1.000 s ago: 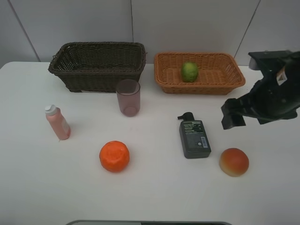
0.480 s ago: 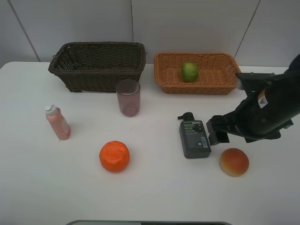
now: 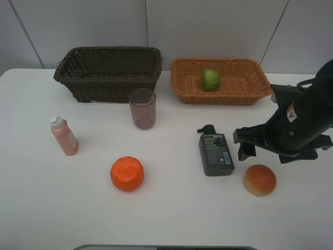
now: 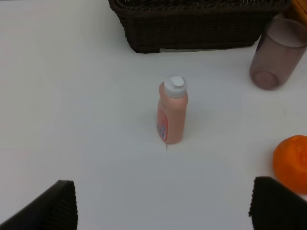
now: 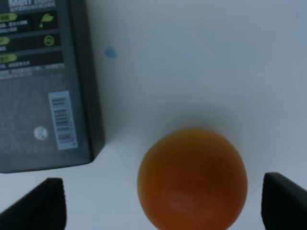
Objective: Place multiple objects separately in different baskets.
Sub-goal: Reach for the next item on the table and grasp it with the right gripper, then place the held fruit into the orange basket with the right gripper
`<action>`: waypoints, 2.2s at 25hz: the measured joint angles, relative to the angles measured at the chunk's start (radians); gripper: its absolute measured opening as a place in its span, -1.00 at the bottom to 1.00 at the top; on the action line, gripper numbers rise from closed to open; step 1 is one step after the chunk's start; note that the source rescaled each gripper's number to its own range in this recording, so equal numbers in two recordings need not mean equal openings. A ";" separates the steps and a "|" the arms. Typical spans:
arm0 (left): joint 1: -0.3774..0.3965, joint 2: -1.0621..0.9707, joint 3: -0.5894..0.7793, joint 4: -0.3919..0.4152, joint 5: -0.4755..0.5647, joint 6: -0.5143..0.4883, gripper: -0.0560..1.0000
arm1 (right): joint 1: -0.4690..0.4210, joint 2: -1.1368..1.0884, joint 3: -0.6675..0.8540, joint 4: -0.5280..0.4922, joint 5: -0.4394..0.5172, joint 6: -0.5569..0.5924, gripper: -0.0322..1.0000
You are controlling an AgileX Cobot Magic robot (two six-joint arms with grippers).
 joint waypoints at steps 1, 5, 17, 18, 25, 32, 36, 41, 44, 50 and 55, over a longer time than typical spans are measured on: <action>0.000 0.000 0.000 0.000 0.000 0.000 0.85 | -0.011 0.006 0.000 -0.001 0.001 0.001 0.48; 0.000 0.000 0.000 0.000 0.000 0.000 0.85 | -0.054 0.034 0.006 -0.003 -0.005 0.003 0.48; 0.000 0.000 0.000 0.000 0.000 0.000 0.85 | -0.060 0.091 0.116 0.012 -0.158 0.003 0.48; 0.000 0.000 0.000 0.000 0.000 0.000 0.85 | -0.060 0.105 0.116 0.012 -0.166 0.003 0.48; 0.000 0.000 0.000 0.000 0.000 0.000 0.85 | -0.060 0.208 0.118 0.029 -0.249 0.003 0.48; 0.000 0.000 0.000 0.000 0.000 0.000 0.85 | -0.060 0.246 0.117 0.031 -0.266 0.003 0.48; 0.000 0.000 0.000 0.000 0.000 0.000 0.85 | -0.060 0.246 0.117 0.030 -0.265 0.003 0.11; 0.000 0.000 0.000 0.000 0.000 0.000 0.85 | -0.060 0.247 0.117 0.030 -0.266 0.003 -0.77; 0.000 0.000 0.000 0.000 0.000 0.000 0.85 | -0.060 0.247 0.117 0.030 -0.266 0.003 -0.77; 0.000 0.000 0.000 0.000 0.000 0.000 0.85 | -0.060 0.247 0.117 0.030 -0.267 0.003 -0.77; 0.000 0.000 0.000 0.000 0.000 0.000 0.85 | -0.060 0.247 0.117 0.031 -0.267 0.003 -0.77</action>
